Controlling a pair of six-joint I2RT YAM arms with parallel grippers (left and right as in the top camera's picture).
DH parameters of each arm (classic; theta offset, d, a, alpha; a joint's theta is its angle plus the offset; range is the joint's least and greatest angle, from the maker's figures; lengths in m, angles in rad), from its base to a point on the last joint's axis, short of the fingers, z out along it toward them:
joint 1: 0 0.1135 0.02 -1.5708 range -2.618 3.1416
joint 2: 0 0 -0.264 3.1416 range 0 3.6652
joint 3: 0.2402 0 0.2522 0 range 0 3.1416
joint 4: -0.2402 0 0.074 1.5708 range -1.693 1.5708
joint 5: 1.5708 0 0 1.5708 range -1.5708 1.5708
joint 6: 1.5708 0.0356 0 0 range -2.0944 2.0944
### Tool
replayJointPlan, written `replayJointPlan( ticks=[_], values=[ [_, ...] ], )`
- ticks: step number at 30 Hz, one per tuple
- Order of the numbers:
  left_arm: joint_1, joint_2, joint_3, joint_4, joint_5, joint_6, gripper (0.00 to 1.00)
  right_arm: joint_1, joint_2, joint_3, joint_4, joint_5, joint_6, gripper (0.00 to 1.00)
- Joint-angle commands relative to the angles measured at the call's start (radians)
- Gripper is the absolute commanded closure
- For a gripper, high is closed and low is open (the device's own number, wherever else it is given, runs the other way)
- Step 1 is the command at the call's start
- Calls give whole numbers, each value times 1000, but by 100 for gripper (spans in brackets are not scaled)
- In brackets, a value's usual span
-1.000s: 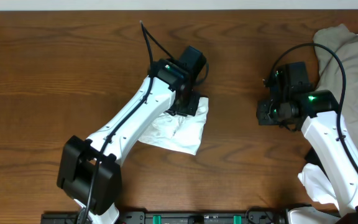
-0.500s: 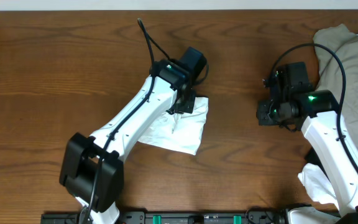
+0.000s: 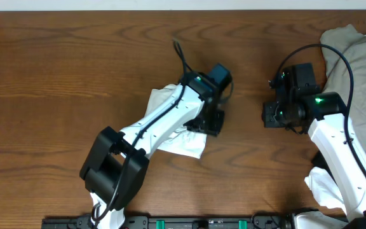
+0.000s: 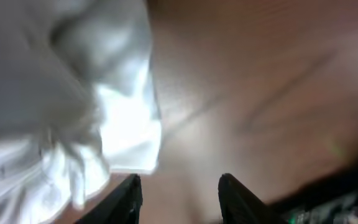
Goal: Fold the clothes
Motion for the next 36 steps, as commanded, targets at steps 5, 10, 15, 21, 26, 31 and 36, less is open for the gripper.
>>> replayJointPlan(
  ticks=[5,10,15,21,26,31,36],
  values=[
    [161,-211,19,-142,-235,0,58,2,13,-4,33,-229,-94,55],
    [350,-329,18,-143,-252,-83,55,75,13,-5,103,-418,-179,54],
    [484,-333,4,-137,-248,-133,50,228,38,-4,225,-363,-179,51],
    [574,-307,-8,-137,-221,-135,49,393,188,-4,394,-216,-179,48],
    [608,-305,-9,-138,-222,-130,49,458,346,-4,569,-137,-138,44],
    [609,-305,-9,-138,-222,-127,48,473,450,-4,698,-81,-55,46],
    [609,-305,-9,-138,-222,-123,48,451,464,-4,660,118,269,57]
  ],
)
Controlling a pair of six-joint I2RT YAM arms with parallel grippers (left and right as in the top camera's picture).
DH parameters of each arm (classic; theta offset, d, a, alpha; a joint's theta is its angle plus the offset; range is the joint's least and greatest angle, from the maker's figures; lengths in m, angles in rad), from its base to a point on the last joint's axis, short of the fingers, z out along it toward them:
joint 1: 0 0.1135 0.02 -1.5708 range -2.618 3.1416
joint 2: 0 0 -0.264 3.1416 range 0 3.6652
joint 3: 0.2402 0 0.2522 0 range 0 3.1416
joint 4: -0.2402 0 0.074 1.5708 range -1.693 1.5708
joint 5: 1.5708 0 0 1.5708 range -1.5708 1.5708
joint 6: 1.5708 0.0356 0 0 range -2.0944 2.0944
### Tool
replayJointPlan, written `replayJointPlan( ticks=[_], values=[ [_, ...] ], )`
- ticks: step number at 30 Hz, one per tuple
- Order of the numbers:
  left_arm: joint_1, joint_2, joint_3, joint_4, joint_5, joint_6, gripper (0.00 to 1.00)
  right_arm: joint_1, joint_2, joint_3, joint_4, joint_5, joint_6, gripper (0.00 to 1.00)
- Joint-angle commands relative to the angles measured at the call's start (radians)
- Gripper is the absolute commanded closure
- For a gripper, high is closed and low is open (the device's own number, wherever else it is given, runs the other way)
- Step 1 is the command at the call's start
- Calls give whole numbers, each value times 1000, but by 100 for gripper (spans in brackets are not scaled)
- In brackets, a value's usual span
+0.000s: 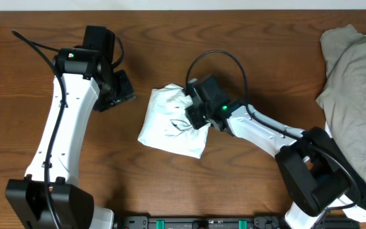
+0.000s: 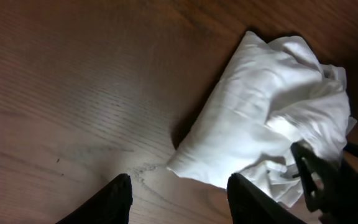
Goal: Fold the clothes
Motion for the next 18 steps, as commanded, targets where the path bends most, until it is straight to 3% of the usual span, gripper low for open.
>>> replayJointPlan(
  ticks=[1,4,6,9,14,18],
  values=[
    [2,8,-7,-3,-5,4,48,-23,6,-2,-20,158,296,55],
    [2,8,-7,-3,-5,11,48,-51,6,-2,-68,157,501,53],
    [2,8,-7,-3,-5,11,48,-62,6,-2,-86,148,557,47],
    [2,8,-7,-3,-5,11,48,-64,6,-2,-83,115,519,43],
    [0,8,-7,-2,29,32,44,-63,-8,0,-58,-2,333,41],
    [-20,9,-13,12,71,84,44,-65,-95,2,-61,16,247,36]
  ],
)
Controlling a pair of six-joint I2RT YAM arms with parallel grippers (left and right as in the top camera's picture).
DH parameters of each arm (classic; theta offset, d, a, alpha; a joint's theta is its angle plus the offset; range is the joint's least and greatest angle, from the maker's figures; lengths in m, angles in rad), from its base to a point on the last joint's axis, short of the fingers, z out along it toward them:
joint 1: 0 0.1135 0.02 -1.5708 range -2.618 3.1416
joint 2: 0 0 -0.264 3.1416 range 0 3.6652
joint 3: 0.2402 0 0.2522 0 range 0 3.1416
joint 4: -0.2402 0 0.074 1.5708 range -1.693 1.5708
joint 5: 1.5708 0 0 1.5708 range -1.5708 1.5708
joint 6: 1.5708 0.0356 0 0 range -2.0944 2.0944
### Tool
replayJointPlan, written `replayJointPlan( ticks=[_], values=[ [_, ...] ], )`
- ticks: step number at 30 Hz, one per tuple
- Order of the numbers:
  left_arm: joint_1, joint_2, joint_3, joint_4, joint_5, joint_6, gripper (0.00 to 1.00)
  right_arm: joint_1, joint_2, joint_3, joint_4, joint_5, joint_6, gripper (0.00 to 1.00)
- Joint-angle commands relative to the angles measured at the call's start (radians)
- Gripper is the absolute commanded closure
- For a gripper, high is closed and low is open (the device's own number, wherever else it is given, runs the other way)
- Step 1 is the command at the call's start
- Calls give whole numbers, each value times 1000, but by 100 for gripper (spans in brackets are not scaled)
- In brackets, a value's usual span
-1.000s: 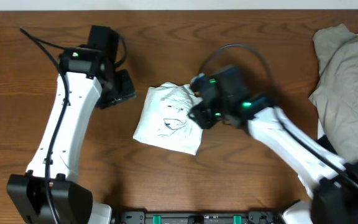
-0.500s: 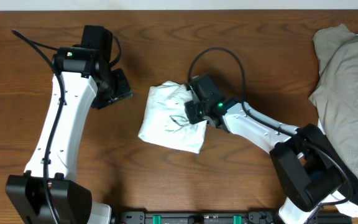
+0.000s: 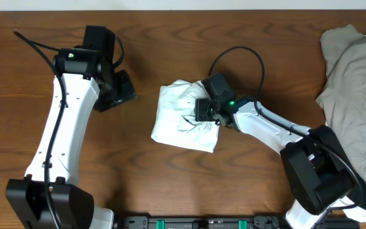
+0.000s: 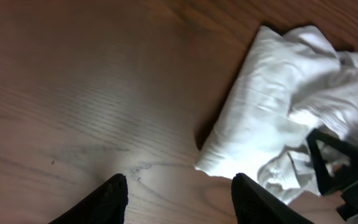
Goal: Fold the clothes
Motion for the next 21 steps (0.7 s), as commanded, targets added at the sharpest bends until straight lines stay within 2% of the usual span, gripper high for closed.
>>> replayJointPlan(
  ticks=[1,4,8,13,21],
  values=[
    [-22,9,-19,17,36,63,44,-6,-113,2,3,1,-103,35],
    [-42,10,-60,64,40,69,44,-6,-214,2,13,28,-154,33],
    [-56,10,-153,157,58,69,43,-6,-261,2,20,27,-192,34],
    [-56,11,-282,274,126,68,43,-6,-196,2,21,3,-195,39],
    [-66,11,-406,443,174,68,41,13,-40,2,114,-20,-256,42]
  ],
)
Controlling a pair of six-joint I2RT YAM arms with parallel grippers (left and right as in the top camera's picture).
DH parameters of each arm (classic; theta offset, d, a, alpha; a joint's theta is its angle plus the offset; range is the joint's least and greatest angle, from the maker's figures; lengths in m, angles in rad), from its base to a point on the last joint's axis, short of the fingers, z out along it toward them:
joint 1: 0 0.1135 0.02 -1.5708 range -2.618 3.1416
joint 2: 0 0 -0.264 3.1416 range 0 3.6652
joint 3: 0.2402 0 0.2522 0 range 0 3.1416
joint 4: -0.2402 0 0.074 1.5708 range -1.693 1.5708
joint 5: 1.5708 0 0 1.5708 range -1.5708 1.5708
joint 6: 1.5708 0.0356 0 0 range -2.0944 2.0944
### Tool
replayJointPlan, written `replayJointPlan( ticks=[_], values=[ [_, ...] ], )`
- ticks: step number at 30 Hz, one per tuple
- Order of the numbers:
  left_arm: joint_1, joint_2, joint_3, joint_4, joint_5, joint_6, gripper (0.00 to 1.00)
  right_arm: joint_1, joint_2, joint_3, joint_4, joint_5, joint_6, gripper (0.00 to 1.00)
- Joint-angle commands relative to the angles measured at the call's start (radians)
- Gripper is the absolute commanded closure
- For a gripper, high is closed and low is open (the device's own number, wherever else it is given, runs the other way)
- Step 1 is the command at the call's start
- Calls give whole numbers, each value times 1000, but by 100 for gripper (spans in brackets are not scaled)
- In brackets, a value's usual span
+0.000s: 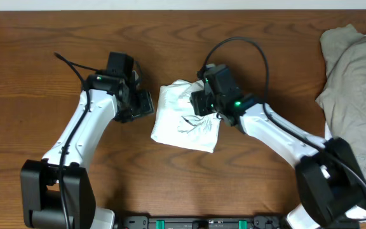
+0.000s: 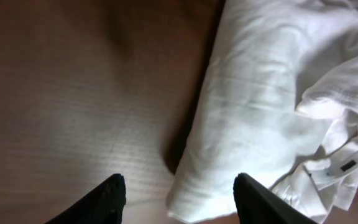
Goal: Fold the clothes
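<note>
A white garment (image 1: 184, 119), folded into a rumpled packet, lies mid-table. In the left wrist view it (image 2: 253, 106) fills the right side, its rounded folded edge facing the wood. My left gripper (image 1: 146, 105) sits at the packet's left edge; its jaws (image 2: 182, 202) stand wide open, and the packet's lower corner lies between the fingertips (image 2: 107, 199) without being touched. My right gripper (image 1: 200, 102) rests on the packet's upper right part, over loose crumpled cloth. Its fingers are hidden under the wrist.
A large beige garment (image 1: 354, 83) lies heaped at the table's right edge. Bare brown wood (image 1: 56, 38) surrounds the packet on the left and back. The right arm's black cable (image 1: 253, 48) loops above the table.
My left gripper has moved from the far left of the table to the packet's left edge, still open. The right gripper has shifted slightly up on the packet, which lies about where it was.
First my left arm was over the white packet and the right gripper stood off near the beige heap. Then the left gripper was away at the far left and the right gripper was on the packet. The packet then sat further right. Now both grippers flank it.
</note>
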Motion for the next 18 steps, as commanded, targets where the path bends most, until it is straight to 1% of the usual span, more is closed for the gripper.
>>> replayJointPlan(
  ticks=[1,2,4,6,7,9,14,17,18],
  values=[
    [-13,10,-33,35,26,17,41,13,40,-1,16,-6,-41,44],
    [-17,10,-45,51,26,17,39,13,49,-1,17,-5,-41,47],
    [-30,10,-71,84,26,17,38,13,58,-2,12,10,-38,59],
    [-43,10,-101,121,26,17,38,13,58,-2,-2,67,-8,73],
    [-53,10,-118,141,26,16,38,13,58,-2,-5,89,5,76],
    [-71,10,-149,182,26,16,38,12,58,-2,-6,100,21,76],
    [-109,10,-185,253,22,17,38,11,58,-2,-6,109,47,74],
    [-119,10,-201,283,10,17,38,11,58,-2,-24,141,86,65],
    [-119,10,-208,289,-1,17,37,10,58,-2,-30,155,100,64]
  ],
)
